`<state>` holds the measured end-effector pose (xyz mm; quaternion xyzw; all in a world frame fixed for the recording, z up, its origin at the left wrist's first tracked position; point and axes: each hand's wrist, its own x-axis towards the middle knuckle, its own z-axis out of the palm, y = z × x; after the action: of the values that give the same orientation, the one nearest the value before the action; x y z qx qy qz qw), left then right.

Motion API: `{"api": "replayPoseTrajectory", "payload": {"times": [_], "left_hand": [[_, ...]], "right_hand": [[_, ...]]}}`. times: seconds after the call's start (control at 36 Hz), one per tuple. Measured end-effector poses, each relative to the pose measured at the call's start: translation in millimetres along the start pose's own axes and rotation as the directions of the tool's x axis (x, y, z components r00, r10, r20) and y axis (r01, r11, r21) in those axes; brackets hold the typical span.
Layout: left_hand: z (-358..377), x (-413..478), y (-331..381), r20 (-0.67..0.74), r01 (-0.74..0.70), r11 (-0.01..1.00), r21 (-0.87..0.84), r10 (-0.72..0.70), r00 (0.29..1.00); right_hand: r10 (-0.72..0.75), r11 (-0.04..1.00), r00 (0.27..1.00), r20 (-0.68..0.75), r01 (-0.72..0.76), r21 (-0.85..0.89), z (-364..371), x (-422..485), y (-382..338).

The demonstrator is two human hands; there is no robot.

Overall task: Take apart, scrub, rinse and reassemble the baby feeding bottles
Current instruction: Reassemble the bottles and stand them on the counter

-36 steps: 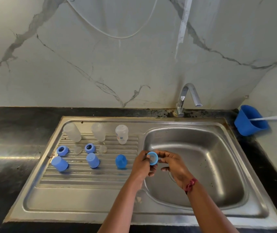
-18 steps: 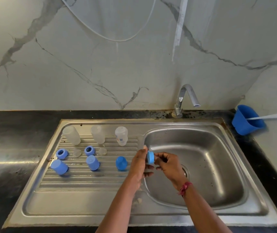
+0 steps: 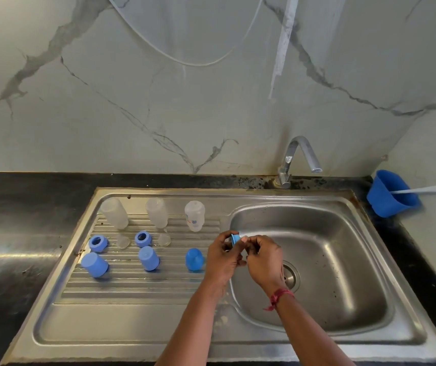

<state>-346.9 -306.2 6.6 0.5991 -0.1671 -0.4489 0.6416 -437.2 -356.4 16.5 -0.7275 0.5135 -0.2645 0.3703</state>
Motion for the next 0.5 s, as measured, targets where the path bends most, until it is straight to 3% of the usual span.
{"api": "replayPoseTrajectory", "payload": {"times": [0.33,0.5], "left_hand": [[-17.1,7.4,1.4,0.201,-0.015,0.99,0.137,-0.013,0.979],[-30.6,5.7,3.3,0.273,0.1,0.993,0.057,-0.111,0.956]], "right_hand": [[0.071,0.996,0.996,0.051,-0.074,0.059,-2.7,10.3,8.8],[0.064,0.99,0.993,0.103,-0.076,0.117,4.0,11.9,12.4]]}}
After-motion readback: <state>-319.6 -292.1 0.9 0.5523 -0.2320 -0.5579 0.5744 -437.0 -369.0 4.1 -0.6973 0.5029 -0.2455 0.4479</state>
